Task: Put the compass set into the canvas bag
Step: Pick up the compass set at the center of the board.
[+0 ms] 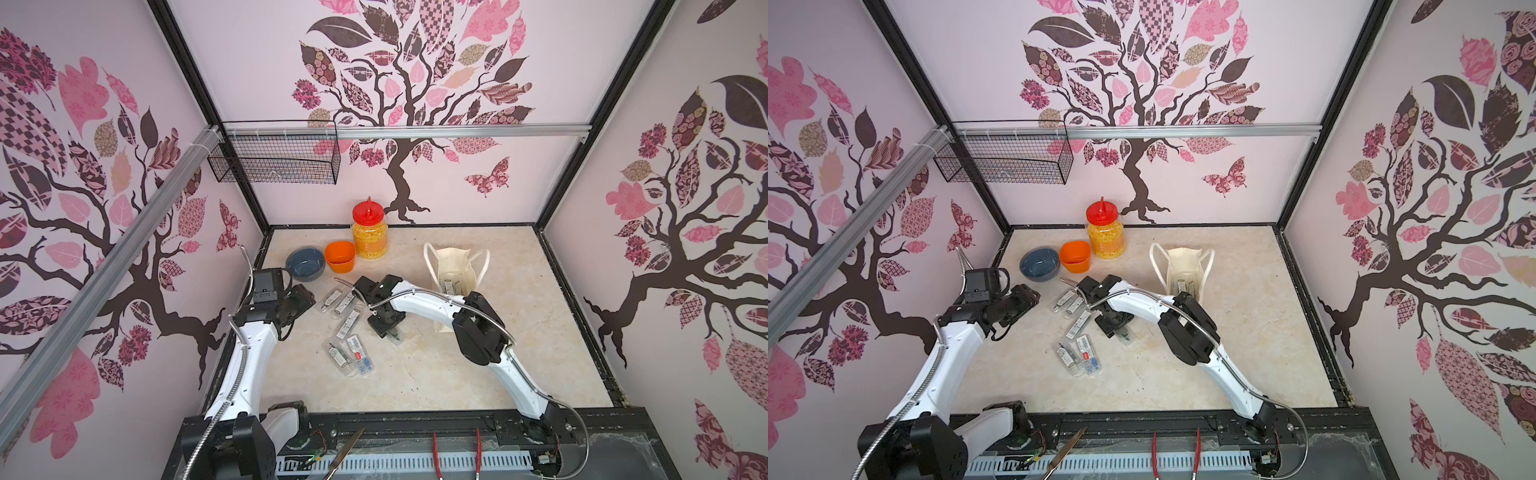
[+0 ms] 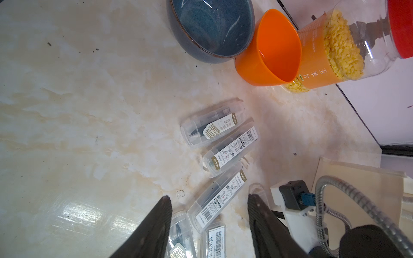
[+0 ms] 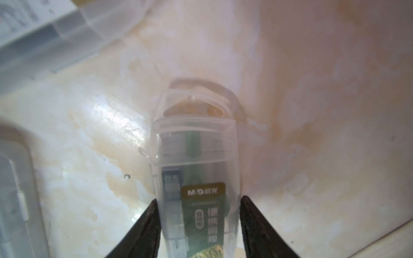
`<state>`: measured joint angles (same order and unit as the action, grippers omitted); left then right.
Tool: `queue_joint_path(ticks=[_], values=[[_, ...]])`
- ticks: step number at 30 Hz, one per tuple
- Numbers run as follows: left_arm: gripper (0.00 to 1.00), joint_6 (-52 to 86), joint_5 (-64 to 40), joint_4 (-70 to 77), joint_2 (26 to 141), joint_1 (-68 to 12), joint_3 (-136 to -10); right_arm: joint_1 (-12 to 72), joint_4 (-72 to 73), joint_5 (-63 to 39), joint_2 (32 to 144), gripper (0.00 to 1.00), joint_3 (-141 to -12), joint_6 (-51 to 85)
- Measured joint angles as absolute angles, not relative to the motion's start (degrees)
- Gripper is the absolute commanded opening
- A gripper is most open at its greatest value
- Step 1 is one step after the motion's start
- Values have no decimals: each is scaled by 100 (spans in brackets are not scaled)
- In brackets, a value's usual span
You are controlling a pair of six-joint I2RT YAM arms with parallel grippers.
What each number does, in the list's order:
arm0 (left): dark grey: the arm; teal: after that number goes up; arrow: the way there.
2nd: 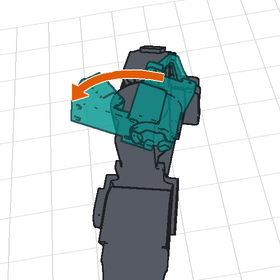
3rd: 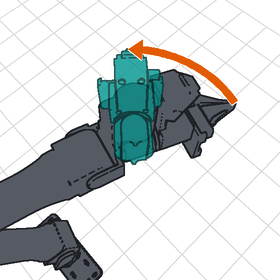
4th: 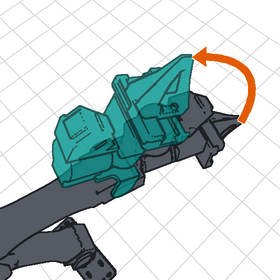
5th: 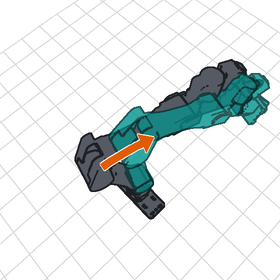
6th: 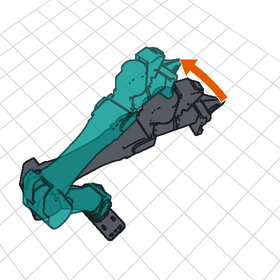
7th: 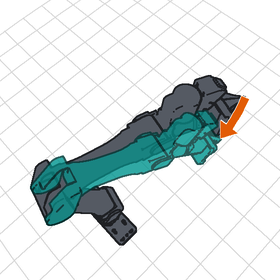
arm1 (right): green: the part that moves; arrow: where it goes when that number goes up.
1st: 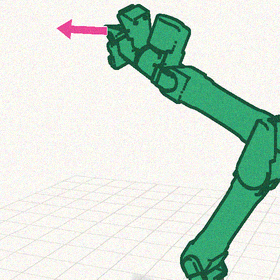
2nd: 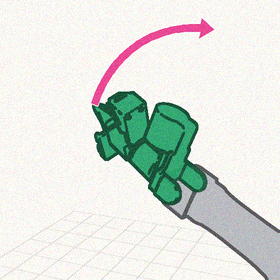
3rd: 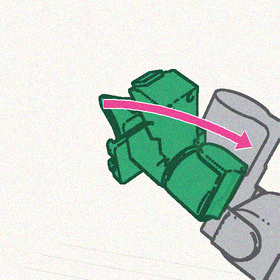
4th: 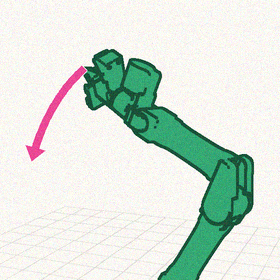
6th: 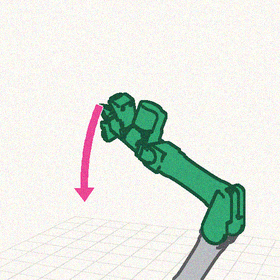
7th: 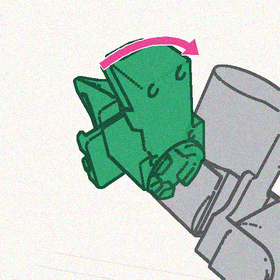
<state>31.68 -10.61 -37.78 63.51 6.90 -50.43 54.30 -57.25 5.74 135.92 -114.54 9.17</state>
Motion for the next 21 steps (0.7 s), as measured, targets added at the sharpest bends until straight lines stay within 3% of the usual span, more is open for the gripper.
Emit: queue_joint_path(ticks=[21], values=[[59,3175,-1090,-3776,6351,690,-5043,5417,-5900,545,13279,50,-11734,746]])
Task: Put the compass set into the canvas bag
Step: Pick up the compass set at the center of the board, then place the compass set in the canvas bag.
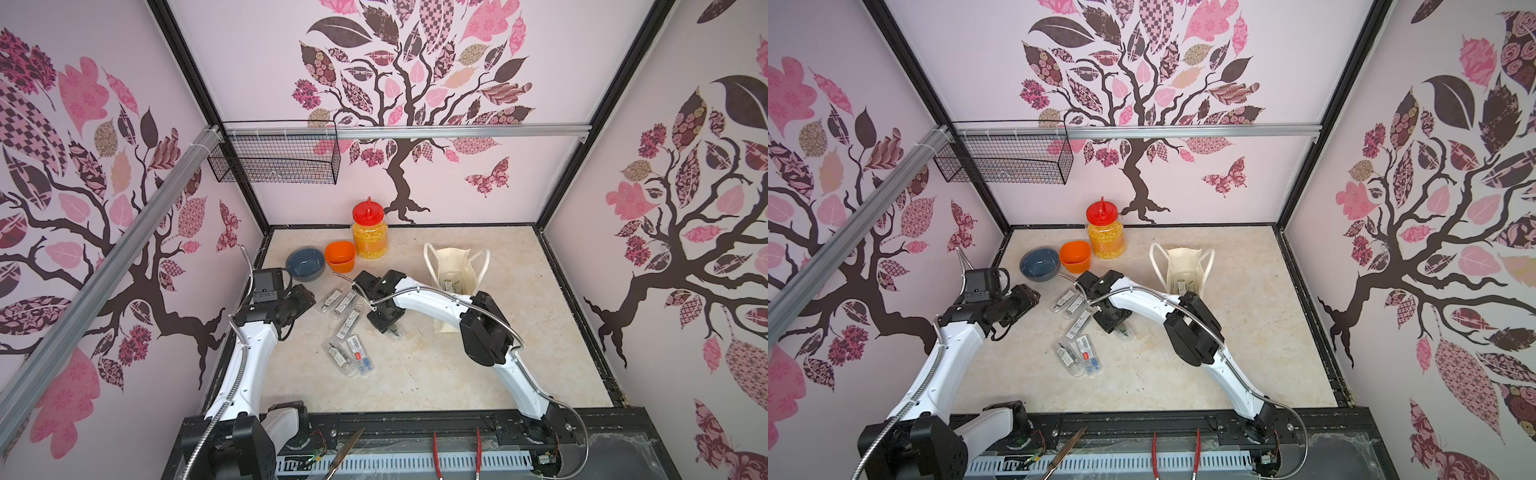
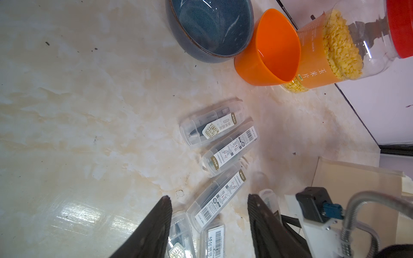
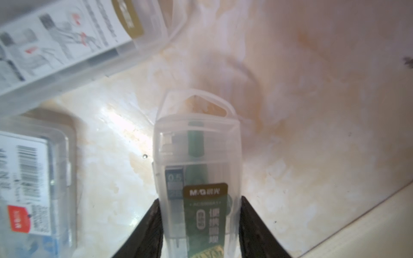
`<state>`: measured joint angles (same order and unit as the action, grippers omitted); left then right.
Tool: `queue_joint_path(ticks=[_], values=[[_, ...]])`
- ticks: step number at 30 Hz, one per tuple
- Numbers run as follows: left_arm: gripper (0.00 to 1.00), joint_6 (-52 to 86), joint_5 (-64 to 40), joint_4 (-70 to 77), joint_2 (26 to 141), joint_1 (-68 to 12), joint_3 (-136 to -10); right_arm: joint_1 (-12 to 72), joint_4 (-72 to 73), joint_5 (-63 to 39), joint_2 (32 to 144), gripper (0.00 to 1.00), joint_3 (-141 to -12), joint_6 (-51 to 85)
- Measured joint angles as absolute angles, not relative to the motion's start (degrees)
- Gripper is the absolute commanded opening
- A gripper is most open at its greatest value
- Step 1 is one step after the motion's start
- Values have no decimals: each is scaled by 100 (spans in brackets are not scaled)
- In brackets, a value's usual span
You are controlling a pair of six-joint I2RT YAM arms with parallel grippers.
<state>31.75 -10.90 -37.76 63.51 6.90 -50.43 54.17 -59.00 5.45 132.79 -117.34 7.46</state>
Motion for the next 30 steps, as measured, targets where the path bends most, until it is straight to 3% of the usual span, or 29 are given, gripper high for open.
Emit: queue_joint_path(ticks=[12,30], values=[[59,3227,-1380,-3658,6353,690,-4971,4969,-6226,244,12722,50,-13104,746],[59,3369,-2274,-3301,6707,340,-4818,3765,-6106,-14,11172,50,-13600,871]])
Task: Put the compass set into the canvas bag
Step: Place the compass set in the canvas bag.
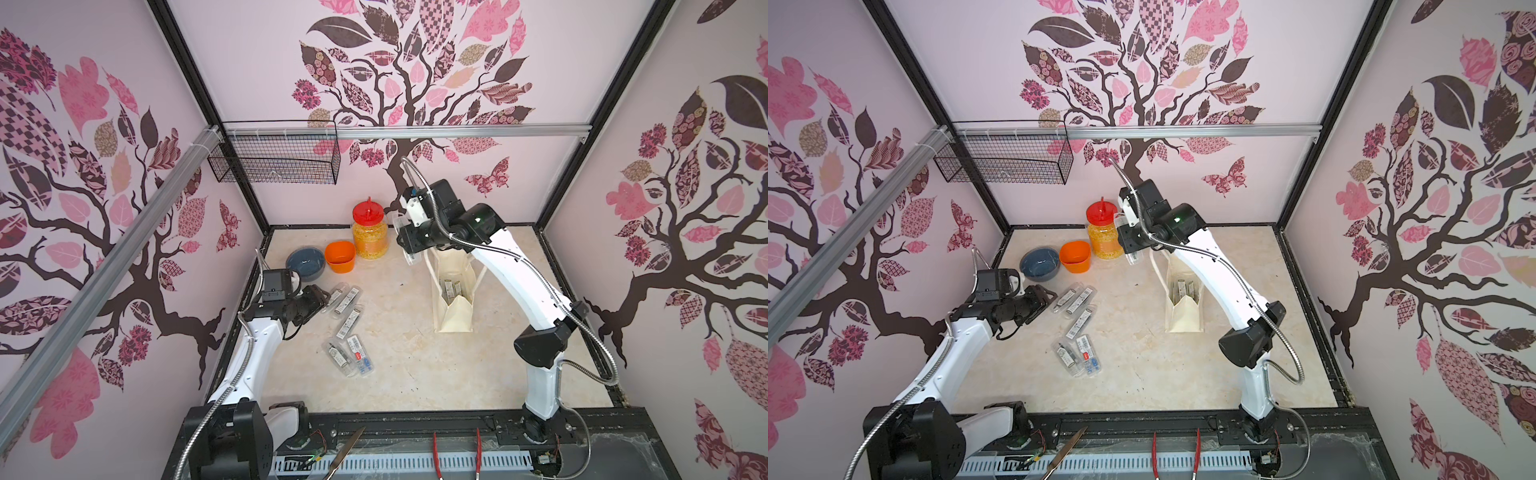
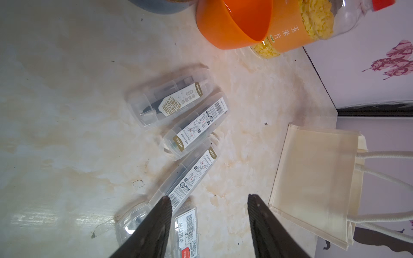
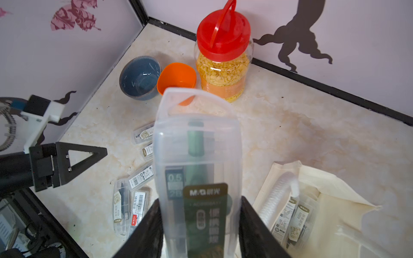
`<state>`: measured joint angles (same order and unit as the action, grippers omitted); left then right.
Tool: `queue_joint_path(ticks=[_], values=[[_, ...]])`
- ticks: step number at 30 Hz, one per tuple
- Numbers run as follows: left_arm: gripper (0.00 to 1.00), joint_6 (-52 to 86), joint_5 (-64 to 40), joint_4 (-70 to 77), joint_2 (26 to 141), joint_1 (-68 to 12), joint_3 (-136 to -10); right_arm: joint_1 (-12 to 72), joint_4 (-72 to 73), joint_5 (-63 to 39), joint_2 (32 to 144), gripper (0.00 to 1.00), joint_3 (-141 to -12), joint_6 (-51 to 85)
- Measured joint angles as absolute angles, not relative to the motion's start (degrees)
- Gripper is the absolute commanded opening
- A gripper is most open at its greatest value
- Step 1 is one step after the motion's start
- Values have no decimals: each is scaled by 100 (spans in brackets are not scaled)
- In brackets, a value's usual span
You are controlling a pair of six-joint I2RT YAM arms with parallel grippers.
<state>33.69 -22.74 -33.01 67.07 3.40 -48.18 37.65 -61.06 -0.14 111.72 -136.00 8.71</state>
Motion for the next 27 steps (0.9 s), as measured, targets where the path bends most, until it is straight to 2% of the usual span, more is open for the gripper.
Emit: queue_joint_path(ticks=[10,19,27], values=[[59,3433,-2390,-3188,6934,102,-4818,2707,-5719,161,10457,52,-12534,1398],[59,3409,-2320,-3192,6932,99,-4818,2637,-5140,578,10215,54,-10565,1918],[59,3385,-2279,-3225,6932,102,-4818,2637,-4718,777,10215,54,-9721,2152]])
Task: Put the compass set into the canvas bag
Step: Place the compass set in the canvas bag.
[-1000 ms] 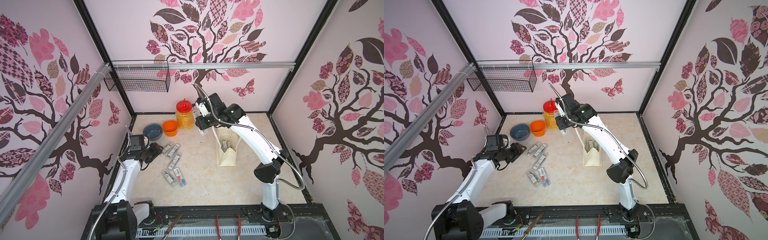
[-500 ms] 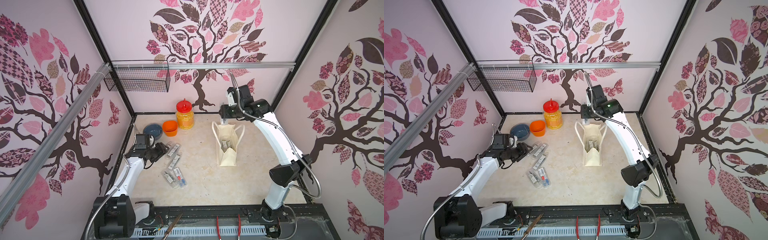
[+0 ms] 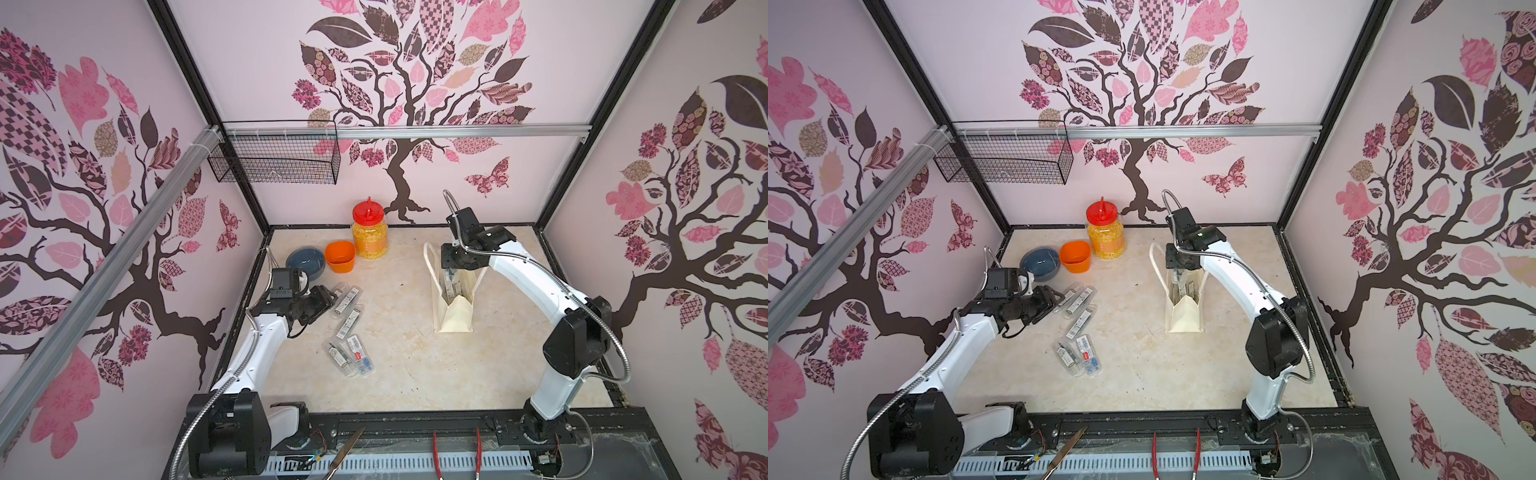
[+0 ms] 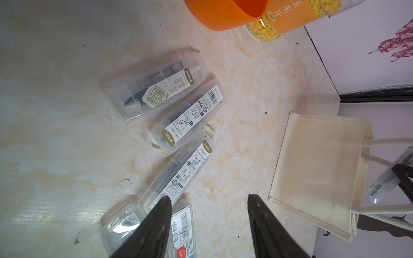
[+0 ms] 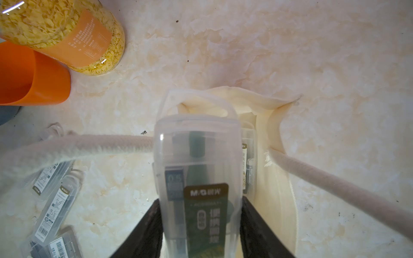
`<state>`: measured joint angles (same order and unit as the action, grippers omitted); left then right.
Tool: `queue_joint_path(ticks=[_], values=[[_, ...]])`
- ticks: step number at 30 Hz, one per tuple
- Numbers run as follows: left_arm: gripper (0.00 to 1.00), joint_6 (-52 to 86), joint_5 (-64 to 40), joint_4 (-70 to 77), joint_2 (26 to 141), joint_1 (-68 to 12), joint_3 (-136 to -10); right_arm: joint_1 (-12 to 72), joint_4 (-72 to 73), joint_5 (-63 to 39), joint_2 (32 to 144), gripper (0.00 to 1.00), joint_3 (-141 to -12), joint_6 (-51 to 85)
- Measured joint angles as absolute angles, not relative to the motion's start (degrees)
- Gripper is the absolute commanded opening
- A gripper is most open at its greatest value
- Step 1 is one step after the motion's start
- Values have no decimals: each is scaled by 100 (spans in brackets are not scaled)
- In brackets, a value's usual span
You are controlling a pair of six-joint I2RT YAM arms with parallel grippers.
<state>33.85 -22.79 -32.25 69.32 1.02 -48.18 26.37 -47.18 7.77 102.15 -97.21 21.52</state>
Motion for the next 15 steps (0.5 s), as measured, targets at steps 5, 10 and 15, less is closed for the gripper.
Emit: queue_joint_path(ticks=[5,10,15], values=[[59,3352,-2257,-3232,6932,102,-4818,2604,-4460,803,10215,54,-9426,2213],[59,3312,-2228,-3267,6932,99,-4818,2541,-4309,794,10217,54,-9157,2231],[59,3304,-2213,-3269,6932,102,-4818,2493,-4213,786,10248,54,-9120,2231]])
